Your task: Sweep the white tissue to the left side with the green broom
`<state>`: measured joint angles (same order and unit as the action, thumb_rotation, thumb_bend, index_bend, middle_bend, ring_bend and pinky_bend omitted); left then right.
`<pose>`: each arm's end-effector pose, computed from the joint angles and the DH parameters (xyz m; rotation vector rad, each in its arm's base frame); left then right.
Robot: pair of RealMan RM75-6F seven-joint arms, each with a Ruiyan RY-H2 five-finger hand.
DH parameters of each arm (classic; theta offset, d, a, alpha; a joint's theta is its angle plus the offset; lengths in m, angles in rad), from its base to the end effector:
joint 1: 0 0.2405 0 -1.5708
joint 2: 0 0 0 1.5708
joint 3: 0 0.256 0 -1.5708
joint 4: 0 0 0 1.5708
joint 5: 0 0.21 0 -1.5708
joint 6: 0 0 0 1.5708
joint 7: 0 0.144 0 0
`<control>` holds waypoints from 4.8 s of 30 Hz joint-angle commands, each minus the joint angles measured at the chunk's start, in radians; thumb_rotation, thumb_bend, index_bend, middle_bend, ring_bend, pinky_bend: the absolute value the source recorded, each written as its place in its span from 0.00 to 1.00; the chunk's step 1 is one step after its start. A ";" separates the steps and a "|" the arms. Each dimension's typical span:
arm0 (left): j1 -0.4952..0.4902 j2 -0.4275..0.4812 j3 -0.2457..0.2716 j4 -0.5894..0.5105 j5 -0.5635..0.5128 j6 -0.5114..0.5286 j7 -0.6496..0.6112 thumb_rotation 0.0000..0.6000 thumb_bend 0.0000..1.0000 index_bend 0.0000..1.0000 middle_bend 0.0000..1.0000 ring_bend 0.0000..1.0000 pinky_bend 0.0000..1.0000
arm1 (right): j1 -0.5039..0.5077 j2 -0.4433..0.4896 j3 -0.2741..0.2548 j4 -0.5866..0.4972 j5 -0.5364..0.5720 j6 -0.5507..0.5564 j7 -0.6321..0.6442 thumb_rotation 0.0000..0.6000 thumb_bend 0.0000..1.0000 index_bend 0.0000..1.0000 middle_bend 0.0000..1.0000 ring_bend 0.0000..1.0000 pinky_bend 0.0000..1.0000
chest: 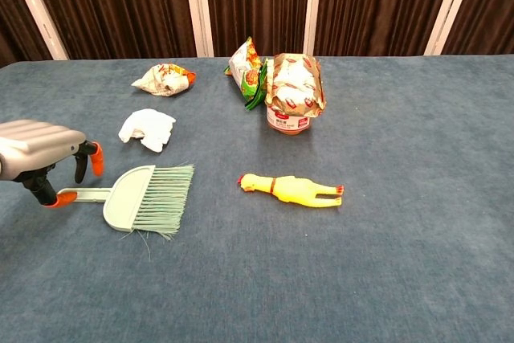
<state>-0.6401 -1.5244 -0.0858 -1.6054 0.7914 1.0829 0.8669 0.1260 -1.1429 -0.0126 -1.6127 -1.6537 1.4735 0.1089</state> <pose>-0.2109 0.2994 -0.0153 -1.8249 -0.8497 -0.4175 -0.2870 -0.1775 0.1331 1.5414 -0.9789 1.0619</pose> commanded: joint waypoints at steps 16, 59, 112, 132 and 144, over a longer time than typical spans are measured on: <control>-0.030 -0.038 0.044 0.025 -0.008 0.009 0.023 1.00 0.52 0.36 0.43 0.94 0.94 | 0.000 0.000 -0.001 0.000 -0.005 0.003 0.002 1.00 0.34 0.00 0.00 0.00 0.00; -0.034 -0.007 0.052 0.020 0.060 0.033 -0.049 1.00 0.73 0.72 0.84 0.96 0.95 | -0.003 -0.001 -0.001 0.000 -0.011 0.012 0.003 1.00 0.34 0.00 0.00 0.00 0.00; -0.458 -0.019 0.069 0.230 -0.225 -0.061 0.522 1.00 0.83 0.72 0.92 0.97 0.95 | 0.000 0.015 0.008 -0.014 0.017 0.000 0.060 1.00 0.34 0.00 0.00 0.00 0.00; -0.339 0.344 0.152 0.170 -0.087 -0.027 0.300 1.00 0.82 0.72 0.92 0.97 0.95 | 0.003 0.005 0.010 -0.019 0.009 0.001 0.035 1.00 0.34 0.00 0.00 0.00 0.00; -0.396 0.136 0.080 0.187 -0.139 -0.039 0.347 1.00 0.82 0.72 0.92 0.97 0.95 | 0.000 0.009 0.014 -0.014 0.022 0.000 0.047 1.00 0.34 0.00 0.00 0.00 0.00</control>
<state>-1.0244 -1.3545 0.0009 -1.4306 0.6701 1.0488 1.1934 0.1263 -1.1337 0.0009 -1.6270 -1.6319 1.4736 0.1559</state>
